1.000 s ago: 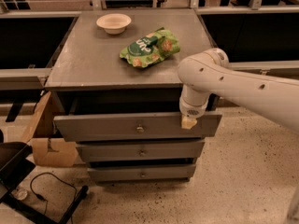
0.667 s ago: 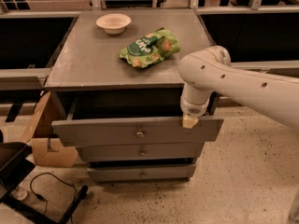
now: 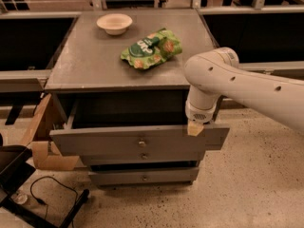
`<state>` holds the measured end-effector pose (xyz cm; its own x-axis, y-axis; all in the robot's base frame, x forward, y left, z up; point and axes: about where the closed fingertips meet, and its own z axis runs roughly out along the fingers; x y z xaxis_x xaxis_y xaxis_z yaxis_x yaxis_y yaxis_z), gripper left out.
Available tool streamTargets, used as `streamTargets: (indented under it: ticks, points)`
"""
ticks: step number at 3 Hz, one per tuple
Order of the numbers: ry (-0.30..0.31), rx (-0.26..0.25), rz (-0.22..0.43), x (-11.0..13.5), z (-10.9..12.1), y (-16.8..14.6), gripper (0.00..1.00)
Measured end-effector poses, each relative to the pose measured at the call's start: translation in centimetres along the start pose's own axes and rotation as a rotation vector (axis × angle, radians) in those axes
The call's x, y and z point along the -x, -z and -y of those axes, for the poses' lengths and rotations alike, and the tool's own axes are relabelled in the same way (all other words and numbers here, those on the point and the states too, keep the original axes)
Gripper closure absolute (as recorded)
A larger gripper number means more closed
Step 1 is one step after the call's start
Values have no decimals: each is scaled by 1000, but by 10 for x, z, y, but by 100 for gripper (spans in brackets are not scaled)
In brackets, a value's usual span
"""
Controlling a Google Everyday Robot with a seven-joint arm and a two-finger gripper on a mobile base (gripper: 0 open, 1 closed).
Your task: Open top drawer
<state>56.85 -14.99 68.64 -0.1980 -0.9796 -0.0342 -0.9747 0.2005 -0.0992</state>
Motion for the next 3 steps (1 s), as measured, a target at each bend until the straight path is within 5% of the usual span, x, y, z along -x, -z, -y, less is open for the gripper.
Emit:
streamTargets:
  ticks: [3]
  points:
    - [-48,47,5,-17,-35,11,100]
